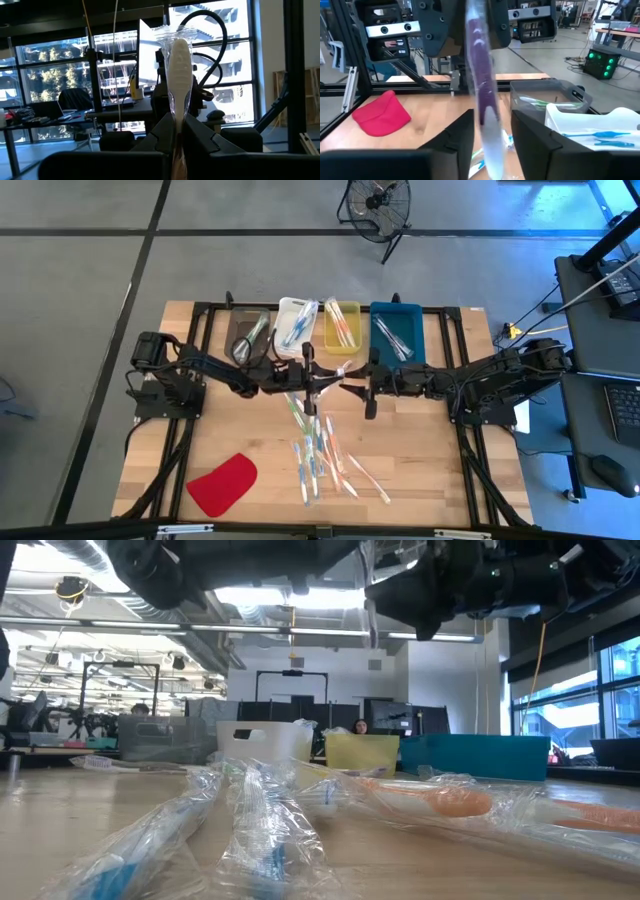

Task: Pick & Place Toothbrushes
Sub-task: Put the violet toothbrush into the blue bin

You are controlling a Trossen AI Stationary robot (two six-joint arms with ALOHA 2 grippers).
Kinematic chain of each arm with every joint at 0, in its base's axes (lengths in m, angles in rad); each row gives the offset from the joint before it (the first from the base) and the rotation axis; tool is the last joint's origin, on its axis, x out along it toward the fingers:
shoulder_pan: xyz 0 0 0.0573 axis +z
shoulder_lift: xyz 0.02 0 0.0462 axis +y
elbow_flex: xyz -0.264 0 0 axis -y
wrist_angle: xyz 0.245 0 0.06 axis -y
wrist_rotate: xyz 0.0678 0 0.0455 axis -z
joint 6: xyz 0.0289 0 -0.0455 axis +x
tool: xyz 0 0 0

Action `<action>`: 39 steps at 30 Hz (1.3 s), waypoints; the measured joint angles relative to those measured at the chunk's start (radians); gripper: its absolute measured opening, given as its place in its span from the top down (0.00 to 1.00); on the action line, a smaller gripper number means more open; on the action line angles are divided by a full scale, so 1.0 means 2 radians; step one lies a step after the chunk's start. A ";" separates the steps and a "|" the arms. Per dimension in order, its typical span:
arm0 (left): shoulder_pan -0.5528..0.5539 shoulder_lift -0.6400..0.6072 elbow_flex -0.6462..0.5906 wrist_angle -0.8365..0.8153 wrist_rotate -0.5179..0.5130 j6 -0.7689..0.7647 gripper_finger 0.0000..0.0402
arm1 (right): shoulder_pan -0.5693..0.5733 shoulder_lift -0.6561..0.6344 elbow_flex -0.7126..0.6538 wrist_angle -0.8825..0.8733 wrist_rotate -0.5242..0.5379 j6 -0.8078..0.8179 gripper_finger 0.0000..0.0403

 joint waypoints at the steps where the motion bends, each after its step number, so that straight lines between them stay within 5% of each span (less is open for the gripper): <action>1: 0.002 0.000 0.000 0.000 0.000 0.000 0.96 | 0.000 0.000 0.000 0.000 0.000 0.000 0.69; 12: 0.036 0.000 0.000 0.002 0.060 -0.027 0.96 | -0.004 0.000 0.000 0.001 0.003 0.004 0.93; 39: 0.037 0.000 0.000 -0.029 0.068 -0.004 0.89 | -0.011 0.000 0.000 -0.011 0.014 0.039 1.00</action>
